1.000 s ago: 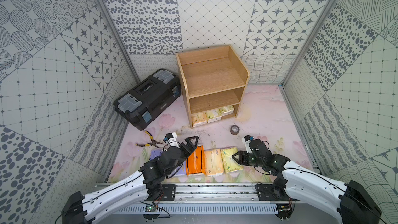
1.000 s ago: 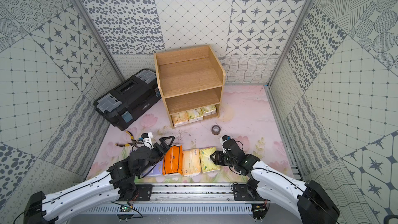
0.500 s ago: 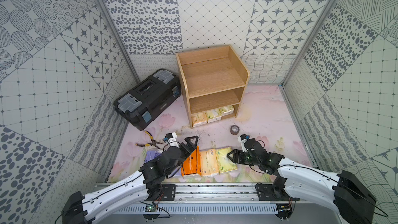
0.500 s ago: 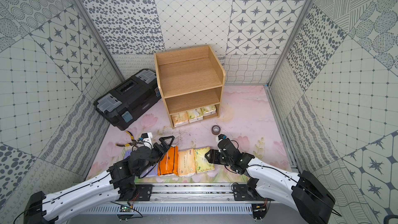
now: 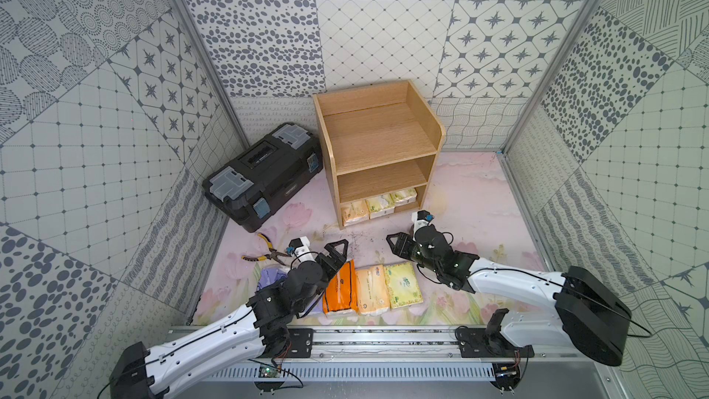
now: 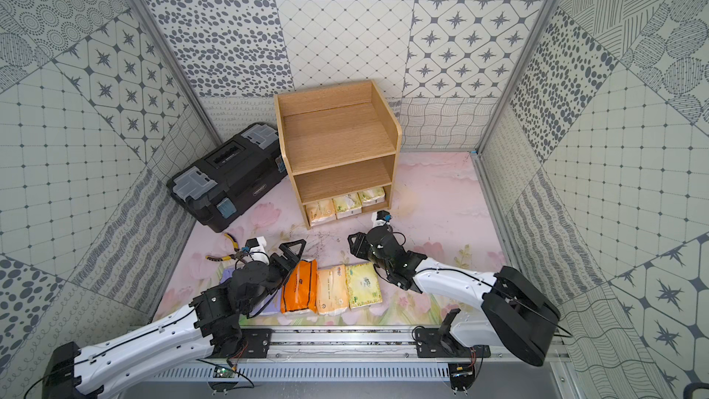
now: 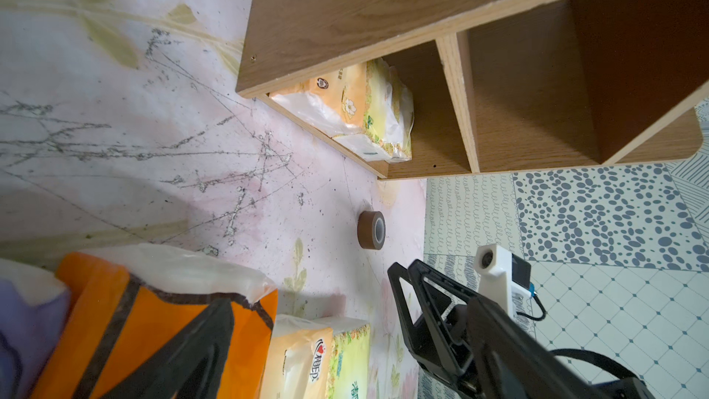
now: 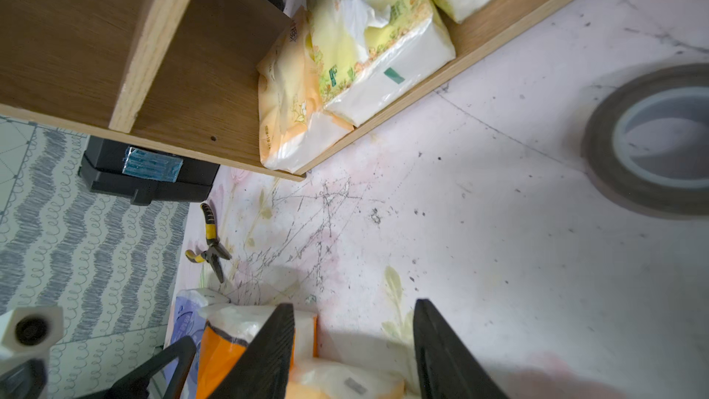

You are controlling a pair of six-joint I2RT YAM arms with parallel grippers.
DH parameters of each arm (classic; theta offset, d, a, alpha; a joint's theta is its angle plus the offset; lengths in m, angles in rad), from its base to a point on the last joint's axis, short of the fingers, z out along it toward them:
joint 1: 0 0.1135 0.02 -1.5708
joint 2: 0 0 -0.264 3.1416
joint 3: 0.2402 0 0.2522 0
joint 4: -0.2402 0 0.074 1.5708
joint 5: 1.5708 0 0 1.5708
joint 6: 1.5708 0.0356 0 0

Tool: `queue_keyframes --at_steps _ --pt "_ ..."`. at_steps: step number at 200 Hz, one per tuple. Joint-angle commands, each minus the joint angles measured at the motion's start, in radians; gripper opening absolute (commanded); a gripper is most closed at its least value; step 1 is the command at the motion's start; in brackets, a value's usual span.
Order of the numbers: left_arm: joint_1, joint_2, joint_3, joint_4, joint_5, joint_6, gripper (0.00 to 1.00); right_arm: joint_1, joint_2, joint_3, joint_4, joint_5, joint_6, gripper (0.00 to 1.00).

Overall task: Remove the tissue boxes from the shelf
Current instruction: Pick up a box of tissues from the shelf.

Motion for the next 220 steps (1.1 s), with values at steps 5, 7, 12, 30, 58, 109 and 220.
queue_keyframes --at_steps 5,7,12,30,58,109,220 --pt "0.015 0.004 0.081 -0.118 -0.112 0.081 0.99 0.023 0.141 0.111 0.172 0.053 0.12 0.53" --pt "0.018 0.007 0.085 -0.121 -0.114 0.083 0.99 0.023 0.152 0.118 0.178 0.054 0.128 0.53" --pt "0.026 0.013 0.095 -0.136 -0.118 0.09 0.99 0.028 0.18 0.138 0.191 0.056 0.146 0.53" --pt "0.057 0.03 0.11 -0.151 -0.104 0.089 0.99 0.039 0.275 0.203 0.221 0.069 0.213 0.54" --pt "0.109 0.03 0.107 -0.141 -0.068 0.078 0.99 0.045 0.389 0.271 0.214 0.101 0.333 0.5" --pt "0.143 0.009 0.104 -0.144 -0.062 0.092 0.99 0.053 0.505 0.346 0.221 0.154 0.422 0.47" --pt "0.157 -0.033 0.075 -0.126 -0.056 0.066 0.99 0.042 0.595 0.434 0.204 0.232 0.477 0.44"
